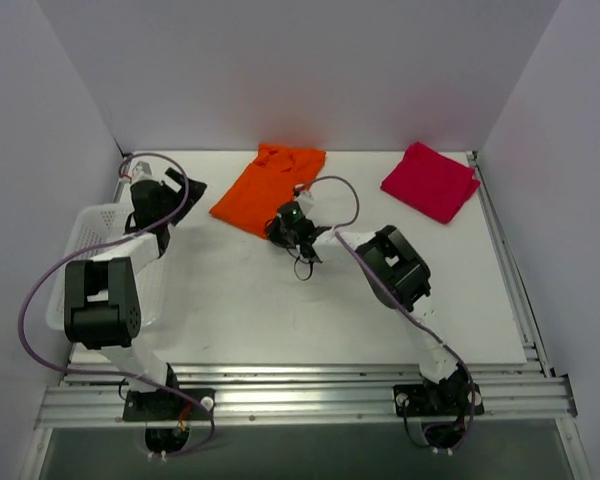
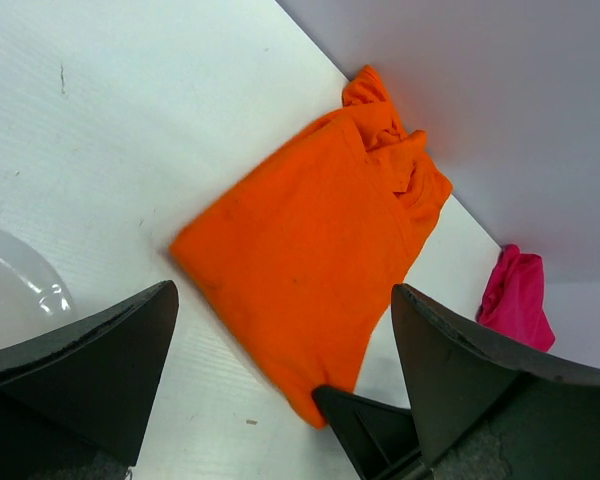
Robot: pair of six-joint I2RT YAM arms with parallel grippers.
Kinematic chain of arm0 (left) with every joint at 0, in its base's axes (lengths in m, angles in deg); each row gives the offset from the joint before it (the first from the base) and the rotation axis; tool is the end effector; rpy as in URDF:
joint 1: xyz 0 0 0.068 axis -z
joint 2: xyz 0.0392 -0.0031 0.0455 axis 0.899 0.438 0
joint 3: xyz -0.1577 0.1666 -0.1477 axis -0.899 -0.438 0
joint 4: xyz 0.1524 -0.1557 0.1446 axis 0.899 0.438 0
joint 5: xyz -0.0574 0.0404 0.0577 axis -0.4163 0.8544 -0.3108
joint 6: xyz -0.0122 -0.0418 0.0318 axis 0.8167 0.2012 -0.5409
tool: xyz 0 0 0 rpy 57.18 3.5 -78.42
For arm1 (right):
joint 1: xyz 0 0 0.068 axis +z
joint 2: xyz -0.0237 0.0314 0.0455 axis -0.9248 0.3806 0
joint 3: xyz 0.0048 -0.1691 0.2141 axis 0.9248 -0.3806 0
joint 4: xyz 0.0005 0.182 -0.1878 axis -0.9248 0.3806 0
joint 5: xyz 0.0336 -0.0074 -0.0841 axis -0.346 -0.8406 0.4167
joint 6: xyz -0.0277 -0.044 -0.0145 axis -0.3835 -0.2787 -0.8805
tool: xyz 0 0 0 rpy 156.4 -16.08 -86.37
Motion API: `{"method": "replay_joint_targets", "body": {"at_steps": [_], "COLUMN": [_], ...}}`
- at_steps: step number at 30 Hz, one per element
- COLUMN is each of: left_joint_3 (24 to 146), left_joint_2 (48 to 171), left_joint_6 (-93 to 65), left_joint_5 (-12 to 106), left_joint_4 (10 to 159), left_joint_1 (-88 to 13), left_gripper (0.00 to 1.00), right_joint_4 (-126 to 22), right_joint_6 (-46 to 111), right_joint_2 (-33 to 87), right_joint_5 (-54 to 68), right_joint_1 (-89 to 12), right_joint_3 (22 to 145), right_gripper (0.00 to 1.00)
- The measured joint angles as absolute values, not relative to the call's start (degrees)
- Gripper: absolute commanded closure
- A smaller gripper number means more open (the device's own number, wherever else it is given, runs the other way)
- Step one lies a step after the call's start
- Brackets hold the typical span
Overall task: Fold and stack the t-shirts
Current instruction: Fold the folded rectangular tshirt in 1/3 of the way, then grab one side of the 2/3 rectangular tshirt with both arms
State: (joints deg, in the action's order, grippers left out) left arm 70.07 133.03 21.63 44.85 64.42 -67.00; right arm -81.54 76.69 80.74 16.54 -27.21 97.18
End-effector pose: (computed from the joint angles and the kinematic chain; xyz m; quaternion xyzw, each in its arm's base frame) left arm 0.3867 0.0136 0.2199 -0.2984 0.7571 -0.2870 0.5053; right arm 0.4015 0.3402 0.1366 0.0845 0.7975 0.4166 0.4281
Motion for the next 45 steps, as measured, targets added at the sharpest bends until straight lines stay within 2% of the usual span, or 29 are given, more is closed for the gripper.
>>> {"method": "replay_joint_targets", "body": {"at_steps": [8, 16, 17, 18, 19, 20, 21, 23, 30, 37, 42, 45], "left_joint_3": [66.2, 58.5, 57.5, 56.6, 55.8, 54.9, 54.0, 52.4, 44.2, 37.9, 40.5, 42.7], "left_joint_2": [123.9, 109.9, 108.5, 107.4, 106.4, 105.4, 104.2, 102.0, 98.2, 104.5, 116.8, 123.6], "left_joint_6": [20.0, 19.8, 19.8, 19.8, 20.0, 20.1, 20.3, 20.7, 25.1, 29.6, 31.3, 32.2], "left_joint_5": [52.4, 60.1, 61.0, 61.7, 62.6, 63.4, 64.3, 66.1, 69.8, 71.3, 70.8, 69.0], "left_joint_4": [70.7, 75.8, 76.6, 77.7, 78.7, 79.8, 81.2, 83.6, 87.2, 81.9, 68.2, 59.3], "left_joint_1": [-58.5, -47.2, -46.0, -45.0, -43.9, -42.7, -41.6, -38.9, -28.2, -26.3, -26.4, -27.1], "left_gripper": [0.03, 0.04, 0.04, 0.04, 0.04, 0.05, 0.05, 0.06, 0.06, 0.06, 0.05, 0.05], "right_joint_4": [-75.2, -70.7, -70.5, -70.3, -69.9, -69.6, -69.0, -67.0, -64.0, -64.6, -68.4, -72.8], "right_joint_6": [76.4, 76.8, 76.8, 76.9, 77.2, 77.4, 77.6, 77.4, 77.9, 78.6, 79.5, 79.7], "right_joint_2": [60.0, 41.8, 40.5, 39.2, 38.0, 36.7, 35.4, 32.8, 25.2, 25.5, 31.3, 33.4], "right_joint_5": [24.0, 28.7, 29.0, 29.2, 29.4, 29.7, 30.0, 30.9, 33.0, 32.8, 31.5, 31.5], "right_joint_1": [-29.4, -28.5, -28.3, -28.2, -28.1, -28.1, -27.8, -27.6, -26.4, -26.0, -25.5, -25.5], "right_joint_3": [71.8, 54.1, 52.9, 51.6, 50.4, 49.2, 48.0, 46.3, 44.5, 42.8, 42.1, 42.1], "right_gripper": [1.00, 1.00, 0.94, 0.80, 0.63, 0.35, 0.26, 0.15, 0.14, 0.18, 0.29, 0.39]}}
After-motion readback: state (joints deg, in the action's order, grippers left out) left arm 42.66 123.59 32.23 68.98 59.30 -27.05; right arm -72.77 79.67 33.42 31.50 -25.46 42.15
